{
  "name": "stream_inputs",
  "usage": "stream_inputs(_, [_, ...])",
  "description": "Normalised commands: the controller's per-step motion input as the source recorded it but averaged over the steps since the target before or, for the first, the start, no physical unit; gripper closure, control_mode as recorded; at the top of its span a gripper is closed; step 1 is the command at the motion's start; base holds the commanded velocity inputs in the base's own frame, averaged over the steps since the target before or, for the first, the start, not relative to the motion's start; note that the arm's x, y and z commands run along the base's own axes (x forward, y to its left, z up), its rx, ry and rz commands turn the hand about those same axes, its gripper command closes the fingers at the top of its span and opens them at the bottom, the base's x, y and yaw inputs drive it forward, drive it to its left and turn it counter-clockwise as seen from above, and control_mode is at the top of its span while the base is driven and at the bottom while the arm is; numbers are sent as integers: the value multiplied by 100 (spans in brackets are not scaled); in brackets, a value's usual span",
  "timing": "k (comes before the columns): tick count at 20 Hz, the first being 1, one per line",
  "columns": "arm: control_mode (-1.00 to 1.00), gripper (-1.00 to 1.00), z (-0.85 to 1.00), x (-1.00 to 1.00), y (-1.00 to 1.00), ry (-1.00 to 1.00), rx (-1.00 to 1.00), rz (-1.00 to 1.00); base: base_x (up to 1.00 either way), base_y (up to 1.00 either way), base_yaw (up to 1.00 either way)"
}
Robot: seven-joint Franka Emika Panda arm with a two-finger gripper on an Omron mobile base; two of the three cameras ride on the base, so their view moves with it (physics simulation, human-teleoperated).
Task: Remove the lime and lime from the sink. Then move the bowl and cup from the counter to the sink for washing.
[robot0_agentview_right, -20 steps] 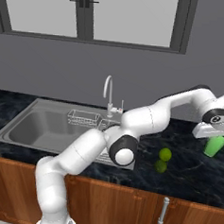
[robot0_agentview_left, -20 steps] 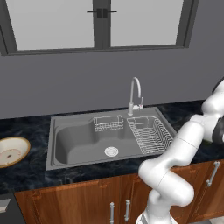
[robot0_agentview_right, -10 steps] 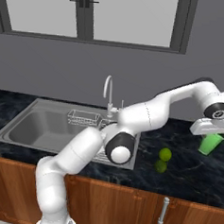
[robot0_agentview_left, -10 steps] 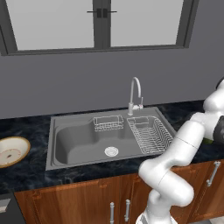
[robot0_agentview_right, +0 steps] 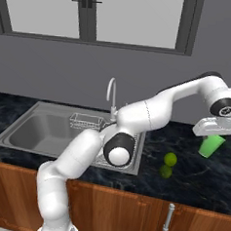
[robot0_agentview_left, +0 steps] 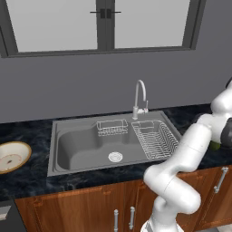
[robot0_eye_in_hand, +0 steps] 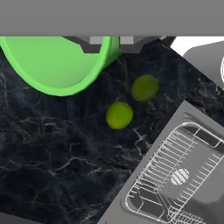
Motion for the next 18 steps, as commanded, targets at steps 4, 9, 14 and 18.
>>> stream_inputs(4, [-100, 100, 3, -25, 45, 0, 0, 4, 0, 0, 0])
stream_inputs(9, [-100, 100, 0, -22, 51, 0, 0, 3, 0, 0, 0])
stream_inputs(14, [-100, 100, 1, -17, 52, -3, 0, 2, 0, 0, 0])
stream_inputs(18, [-100, 100, 7, -15, 52, -7, -2, 2, 0, 0, 0])
